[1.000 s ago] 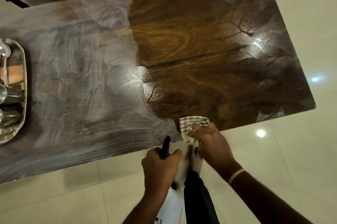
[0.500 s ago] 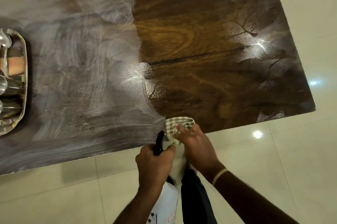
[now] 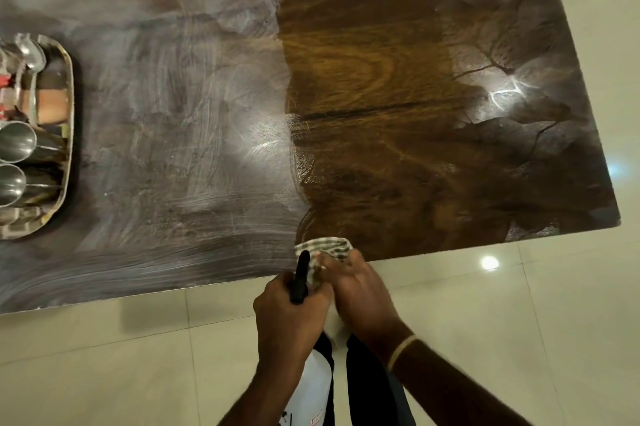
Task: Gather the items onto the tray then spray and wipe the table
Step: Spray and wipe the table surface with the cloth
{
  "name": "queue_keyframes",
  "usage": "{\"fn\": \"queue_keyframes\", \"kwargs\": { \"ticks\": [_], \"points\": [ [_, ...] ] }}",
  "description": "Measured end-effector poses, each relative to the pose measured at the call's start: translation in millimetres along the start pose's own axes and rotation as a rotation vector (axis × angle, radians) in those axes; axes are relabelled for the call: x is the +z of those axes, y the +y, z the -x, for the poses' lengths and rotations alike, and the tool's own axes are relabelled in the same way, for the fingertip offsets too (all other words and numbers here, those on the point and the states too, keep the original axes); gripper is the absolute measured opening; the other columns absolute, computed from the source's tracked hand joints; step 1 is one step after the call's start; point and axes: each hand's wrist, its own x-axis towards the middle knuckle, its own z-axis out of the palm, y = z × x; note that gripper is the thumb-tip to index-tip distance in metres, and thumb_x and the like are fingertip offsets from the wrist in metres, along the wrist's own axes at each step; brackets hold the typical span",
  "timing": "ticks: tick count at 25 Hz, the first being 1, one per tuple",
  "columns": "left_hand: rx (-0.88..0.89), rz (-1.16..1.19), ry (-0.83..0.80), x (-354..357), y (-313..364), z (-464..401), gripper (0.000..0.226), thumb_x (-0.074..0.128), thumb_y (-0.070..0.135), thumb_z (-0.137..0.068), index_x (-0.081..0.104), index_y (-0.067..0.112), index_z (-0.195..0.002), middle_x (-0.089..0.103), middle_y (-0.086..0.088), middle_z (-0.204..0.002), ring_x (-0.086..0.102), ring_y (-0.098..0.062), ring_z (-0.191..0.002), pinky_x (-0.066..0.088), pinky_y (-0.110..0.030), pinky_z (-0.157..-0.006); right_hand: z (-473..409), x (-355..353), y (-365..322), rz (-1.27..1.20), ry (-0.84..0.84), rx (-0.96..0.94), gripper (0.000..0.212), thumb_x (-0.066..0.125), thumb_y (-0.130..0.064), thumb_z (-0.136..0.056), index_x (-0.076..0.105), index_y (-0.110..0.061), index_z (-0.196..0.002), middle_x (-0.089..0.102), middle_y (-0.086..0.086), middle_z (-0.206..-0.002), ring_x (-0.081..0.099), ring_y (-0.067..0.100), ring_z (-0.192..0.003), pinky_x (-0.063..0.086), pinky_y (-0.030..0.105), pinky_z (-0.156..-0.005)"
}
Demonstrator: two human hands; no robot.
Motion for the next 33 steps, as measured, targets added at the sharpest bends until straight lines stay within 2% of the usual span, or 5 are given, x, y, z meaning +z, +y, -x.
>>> {"fn": "queue_keyframes", "kwargs": {
  "ticks": [6, 13, 20, 28, 33],
  "points": [
    [-0.008, 0.053, -0.005, -3.0, -11.6, -2.7, 0.023, 0.076, 0.028, -0.075, 0.062, 0.01, -0.069, 0.065, -0.006, -0.066, 0.065, -0.028, -0.063, 0.059, -0.044, -0.064, -47.6, -45.7, 65.1, 0.077, 0.154, 0.419, 0.043, 0.058, 0.008, -0.082, 0.072, -0.017, -0.115, 0.064, 0.003, -0.13, 0.052, 0.031, -0.11, 0.055, 0.043, -0.087],
    [-0.088, 0.117, 0.01, -20.2, -16.3, -6.0, 0.027, 0.074, 0.033, -0.071, 0.061, 0.011, -0.063, 0.064, -0.007, -0.062, 0.063, -0.03, -0.059, 0.057, -0.047, -0.063, -16.8, 0.5, -4.9, 0.079, -0.045, -0.084, 0.043, 0.05, -0.001, -0.083, 0.071, -0.024, -0.113, 0.064, 0.0, -0.13, 0.058, 0.029, -0.102, 0.059, 0.038, -0.072],
    [-0.101, 0.172, 0.018, -24.4, -24.0, -15.9, 0.026, 0.077, 0.03, -0.074, 0.06, 0.011, -0.067, 0.063, -0.005, -0.065, 0.063, -0.026, -0.059, 0.056, -0.038, -0.059, -112.0, -36.7, 35.5, 0.088, 0.132, 0.328, 0.046, 0.055, 0.01, -0.082, 0.071, -0.015, -0.117, 0.062, 0.002, -0.133, 0.05, 0.033, -0.111, 0.05, 0.042, -0.096],
    [-0.204, 0.244, 0.09, -40.9, -23.7, -30.1, 0.027, 0.076, 0.036, -0.071, 0.063, 0.013, -0.063, 0.066, -0.007, -0.062, 0.064, -0.026, -0.06, 0.052, -0.03, -0.057, -52.8, -21.3, 6.8, 0.121, -0.149, -0.218, 0.05, 0.075, 0.003, -0.07, 0.073, -0.03, -0.108, 0.064, -0.005, -0.13, 0.057, 0.026, -0.098, 0.056, 0.033, -0.07],
    [-0.144, 0.261, 0.094, -37.9, -23.4, -29.5, 0.025, 0.078, 0.026, -0.079, 0.066, 0.004, -0.077, 0.064, -0.001, -0.067, 0.059, -0.016, -0.064, 0.043, -0.025, -0.063, -138.8, -38.9, 29.0, 0.132, 0.057, 0.279, 0.049, 0.055, 0.005, -0.079, 0.071, -0.02, -0.118, 0.063, 0.002, -0.132, 0.051, 0.031, -0.112, 0.047, 0.037, -0.097]
  ]
}}
